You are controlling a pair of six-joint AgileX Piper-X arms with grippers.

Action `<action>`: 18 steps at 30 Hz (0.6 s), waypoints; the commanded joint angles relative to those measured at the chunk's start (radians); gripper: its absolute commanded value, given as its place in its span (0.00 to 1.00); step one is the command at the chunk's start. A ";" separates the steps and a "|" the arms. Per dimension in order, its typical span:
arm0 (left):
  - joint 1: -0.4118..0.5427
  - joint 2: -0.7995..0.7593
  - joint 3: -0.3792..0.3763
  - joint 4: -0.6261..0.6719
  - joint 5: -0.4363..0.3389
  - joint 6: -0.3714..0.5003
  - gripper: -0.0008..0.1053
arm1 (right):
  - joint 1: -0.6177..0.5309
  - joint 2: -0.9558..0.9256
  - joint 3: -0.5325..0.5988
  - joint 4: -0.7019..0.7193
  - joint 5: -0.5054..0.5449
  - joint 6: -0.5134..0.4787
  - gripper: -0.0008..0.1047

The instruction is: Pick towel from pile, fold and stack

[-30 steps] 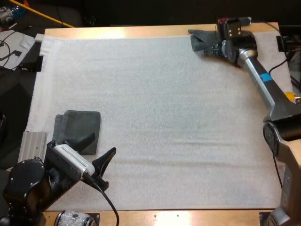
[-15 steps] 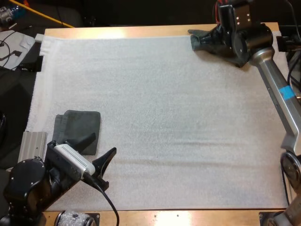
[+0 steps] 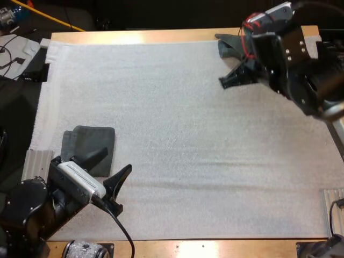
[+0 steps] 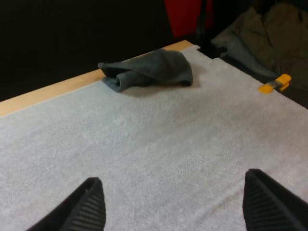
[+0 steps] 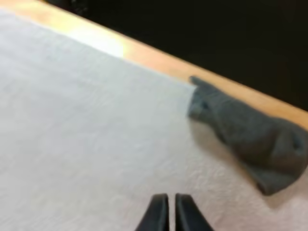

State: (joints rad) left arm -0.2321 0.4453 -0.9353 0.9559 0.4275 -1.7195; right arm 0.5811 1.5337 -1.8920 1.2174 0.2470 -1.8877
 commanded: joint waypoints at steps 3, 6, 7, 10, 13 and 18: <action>-0.005 -0.001 -0.009 -0.010 0.004 -0.011 0.57 | 0.049 -0.031 -0.013 0.063 -0.019 0.016 0.01; -0.006 -0.002 -0.008 -0.013 0.004 -0.013 0.57 | 0.119 -0.040 -0.012 0.109 -0.047 0.052 0.01; -0.006 -0.001 -0.009 -0.013 0.005 -0.013 0.57 | 0.137 -0.040 -0.011 0.119 -0.056 0.064 0.01; -0.007 0.000 -0.008 -0.013 0.007 -0.014 0.57 | 0.185 -0.040 -0.003 0.134 -0.082 0.099 0.01; -0.007 0.001 -0.008 -0.010 0.007 -0.014 0.57 | 0.240 -0.040 0.014 0.136 -0.106 0.135 0.01; -0.006 0.001 -0.007 -0.009 0.008 -0.013 0.56 | 0.272 -0.049 0.072 0.123 -0.141 0.172 0.01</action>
State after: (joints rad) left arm -0.2321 0.4453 -0.9372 0.9550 0.4307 -1.7210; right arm 0.8379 1.4999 -1.8578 1.3431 0.1351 -1.7430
